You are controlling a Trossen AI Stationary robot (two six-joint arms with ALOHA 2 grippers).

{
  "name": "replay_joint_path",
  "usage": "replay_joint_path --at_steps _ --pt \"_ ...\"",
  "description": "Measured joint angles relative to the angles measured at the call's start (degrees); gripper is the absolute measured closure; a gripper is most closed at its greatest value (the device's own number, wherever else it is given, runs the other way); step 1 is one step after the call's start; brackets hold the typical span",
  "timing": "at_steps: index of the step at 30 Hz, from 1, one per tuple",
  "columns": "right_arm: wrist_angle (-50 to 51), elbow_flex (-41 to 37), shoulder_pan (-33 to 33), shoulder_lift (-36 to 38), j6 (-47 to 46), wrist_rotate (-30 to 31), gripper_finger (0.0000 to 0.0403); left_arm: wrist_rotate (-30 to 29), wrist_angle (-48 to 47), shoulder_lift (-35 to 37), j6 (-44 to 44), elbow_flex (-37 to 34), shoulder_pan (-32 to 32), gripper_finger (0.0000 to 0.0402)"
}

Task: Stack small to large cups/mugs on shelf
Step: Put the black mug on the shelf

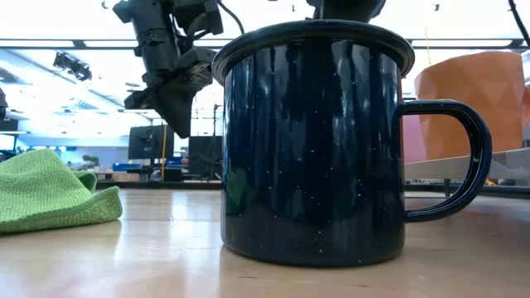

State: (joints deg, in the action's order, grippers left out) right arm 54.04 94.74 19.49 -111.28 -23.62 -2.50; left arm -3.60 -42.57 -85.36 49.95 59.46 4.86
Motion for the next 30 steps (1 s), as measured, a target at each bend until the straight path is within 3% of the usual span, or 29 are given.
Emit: replay_joint_path --at_steps 9,30 --pt "-2.33 0.07 2.94 -2.1 -2.95 -0.1 0.0306 -1.29 0.03 0.0 -0.24 0.0 0.02 0.0369" --pt "-5.35 0.0 1.65 -5.2 -3.31 -0.77 0.0306 -1.52 0.97 -0.04 -0.2 0.0 0.04 0.0366"
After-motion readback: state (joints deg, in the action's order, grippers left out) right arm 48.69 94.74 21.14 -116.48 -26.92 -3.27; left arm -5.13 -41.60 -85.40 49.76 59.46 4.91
